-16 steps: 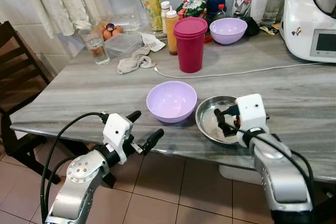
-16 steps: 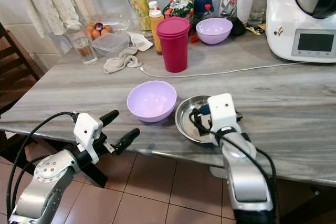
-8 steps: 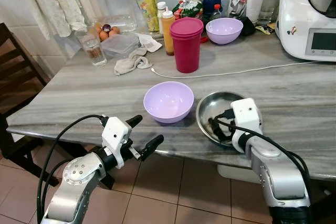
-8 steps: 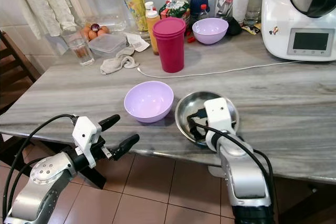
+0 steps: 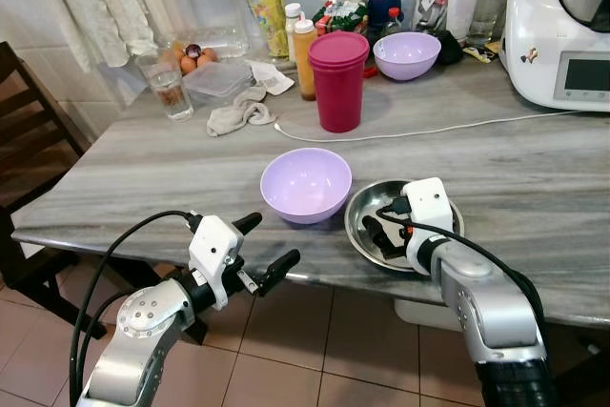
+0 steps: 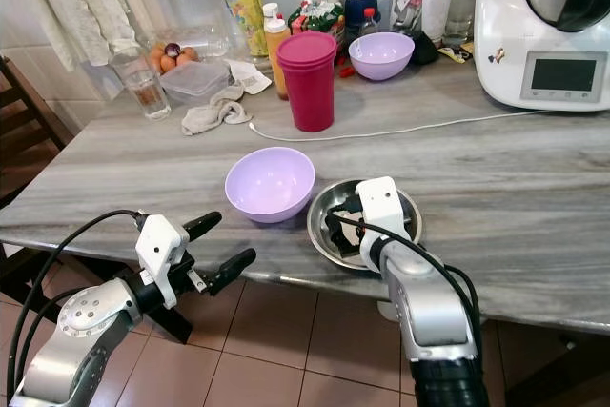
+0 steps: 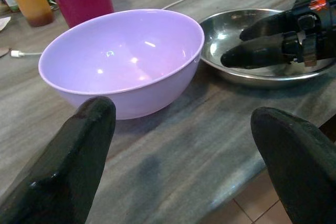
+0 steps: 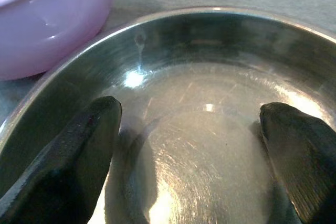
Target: Setting the table
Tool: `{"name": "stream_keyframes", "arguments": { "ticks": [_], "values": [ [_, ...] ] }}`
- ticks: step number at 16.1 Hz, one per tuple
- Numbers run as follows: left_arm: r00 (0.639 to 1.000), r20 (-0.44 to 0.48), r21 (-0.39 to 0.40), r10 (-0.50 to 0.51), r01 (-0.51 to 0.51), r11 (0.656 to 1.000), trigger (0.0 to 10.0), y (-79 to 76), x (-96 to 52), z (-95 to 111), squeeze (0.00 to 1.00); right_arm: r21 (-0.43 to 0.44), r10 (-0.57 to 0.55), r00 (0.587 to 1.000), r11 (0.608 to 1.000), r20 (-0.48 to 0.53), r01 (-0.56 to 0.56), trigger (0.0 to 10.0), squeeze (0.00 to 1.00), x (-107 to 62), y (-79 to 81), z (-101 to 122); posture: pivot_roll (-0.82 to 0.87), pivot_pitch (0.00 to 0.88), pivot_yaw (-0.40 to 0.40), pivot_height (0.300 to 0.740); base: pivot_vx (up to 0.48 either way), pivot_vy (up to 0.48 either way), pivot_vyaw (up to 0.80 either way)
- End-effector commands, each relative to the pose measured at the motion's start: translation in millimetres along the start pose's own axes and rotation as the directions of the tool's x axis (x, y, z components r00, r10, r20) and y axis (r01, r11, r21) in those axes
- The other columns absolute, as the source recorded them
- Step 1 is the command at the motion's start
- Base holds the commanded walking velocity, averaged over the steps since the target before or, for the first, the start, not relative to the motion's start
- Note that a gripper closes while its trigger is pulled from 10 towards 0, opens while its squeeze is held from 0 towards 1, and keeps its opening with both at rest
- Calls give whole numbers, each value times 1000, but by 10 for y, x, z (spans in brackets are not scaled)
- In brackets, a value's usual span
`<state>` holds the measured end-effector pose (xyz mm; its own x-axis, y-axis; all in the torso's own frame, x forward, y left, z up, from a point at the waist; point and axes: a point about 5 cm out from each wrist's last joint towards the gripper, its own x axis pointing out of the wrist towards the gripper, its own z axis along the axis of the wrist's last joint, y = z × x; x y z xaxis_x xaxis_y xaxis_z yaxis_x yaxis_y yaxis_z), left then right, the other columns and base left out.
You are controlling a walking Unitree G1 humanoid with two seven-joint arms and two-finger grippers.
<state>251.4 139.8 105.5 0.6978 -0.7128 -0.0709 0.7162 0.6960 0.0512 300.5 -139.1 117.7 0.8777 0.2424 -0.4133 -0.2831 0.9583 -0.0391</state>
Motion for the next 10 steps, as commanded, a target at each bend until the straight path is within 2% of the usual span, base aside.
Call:
{"name": "stream_keyframes", "arguments": {
  "ticks": [1, 5, 9, 10],
  "values": [
    [1000, -14, 25, -2, 3, 1000, 10000, 17, -38, 15, 0, 11, 29, 1000, 1000, 1, -29, 10000, 698, 52, 61, 18, -227, 50, 145, 740, 0, 0, 0],
    [1000, -21, 28, -5, 5, 1000, 10000, 0, -36, 8, 0, 15, 41, 999, 999, 8, -42, 10000, 690, 118, 101, 46, -224, 53, 147, 740, 0, 0, 0],
    [1000, -27, 31, -5, 6, 999, 10000, -7, -42, 1, 0, 32, 66, 998, 997, 6, -66, 10000, 667, 132, 145, -22, -225, 55, 152, 740, 0, 0, 0],
    [1000, -28, 32, -8, 9, 999, 10000, -7, -43, 2, 0, 32, 54, 997, 998, 52, -56, 10000, 659, 102, 127, 35, -227, 54, 154, 740, 0, 0, 0]
  ]
}}
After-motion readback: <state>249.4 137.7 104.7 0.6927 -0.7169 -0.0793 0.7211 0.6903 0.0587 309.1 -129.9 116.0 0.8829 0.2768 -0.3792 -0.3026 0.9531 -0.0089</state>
